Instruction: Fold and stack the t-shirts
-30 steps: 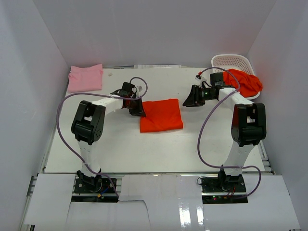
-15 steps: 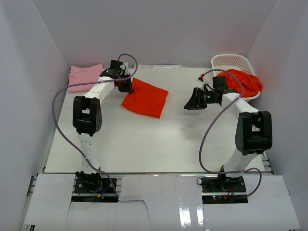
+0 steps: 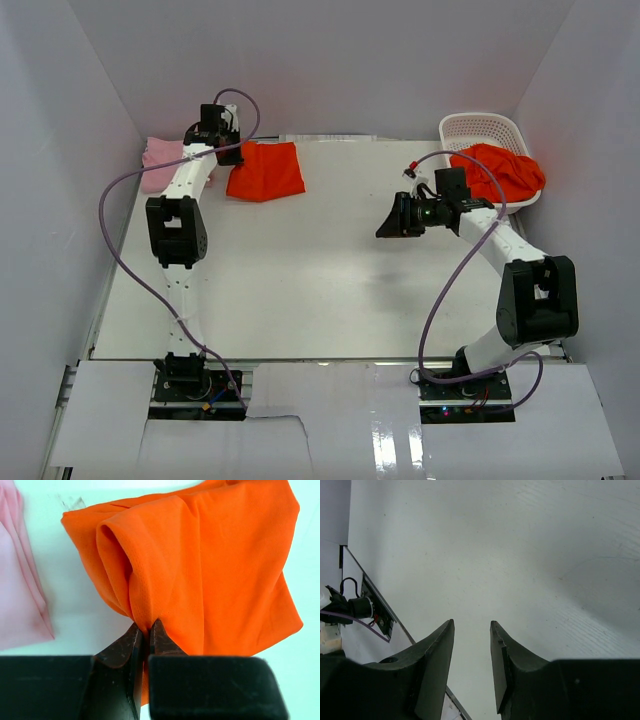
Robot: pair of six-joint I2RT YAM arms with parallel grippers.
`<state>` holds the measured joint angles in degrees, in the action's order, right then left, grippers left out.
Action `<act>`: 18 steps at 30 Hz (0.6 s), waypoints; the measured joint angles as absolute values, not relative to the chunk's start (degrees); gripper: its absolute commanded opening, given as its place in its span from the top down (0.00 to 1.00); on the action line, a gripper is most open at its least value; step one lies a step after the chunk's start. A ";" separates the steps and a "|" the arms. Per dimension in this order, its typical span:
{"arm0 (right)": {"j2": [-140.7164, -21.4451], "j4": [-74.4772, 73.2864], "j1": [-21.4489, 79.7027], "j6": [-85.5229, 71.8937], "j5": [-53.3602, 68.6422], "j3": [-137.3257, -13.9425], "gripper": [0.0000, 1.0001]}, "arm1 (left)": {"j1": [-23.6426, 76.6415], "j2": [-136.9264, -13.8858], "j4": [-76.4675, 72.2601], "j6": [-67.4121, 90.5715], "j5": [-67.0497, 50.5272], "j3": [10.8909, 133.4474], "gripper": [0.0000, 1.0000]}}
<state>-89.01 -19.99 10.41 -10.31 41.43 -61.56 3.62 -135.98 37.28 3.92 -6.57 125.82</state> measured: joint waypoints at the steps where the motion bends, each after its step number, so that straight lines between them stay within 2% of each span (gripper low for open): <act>1: -88.75 -19.99 10.90 -10.31 41.19 -61.23 0.59 | 3.81 -136.18 37.30 3.42 -6.11 126.56 1.00; 11: -86.15 -22.92 13.45 -10.24 38.52 -56.03 0.59 | 3.95 -136.31 33.67 -3.05 0.62 127.00 1.00; 18: -83.77 -25.54 13.78 -10.17 37.39 -54.92 0.59 | -1.50 -136.31 32.67 -3.16 -4.99 127.28 1.00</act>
<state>-83.77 -25.54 13.78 -10.17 37.39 -54.92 -1.50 -136.31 32.67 -3.16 -4.99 127.28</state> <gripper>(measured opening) 0.407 0.159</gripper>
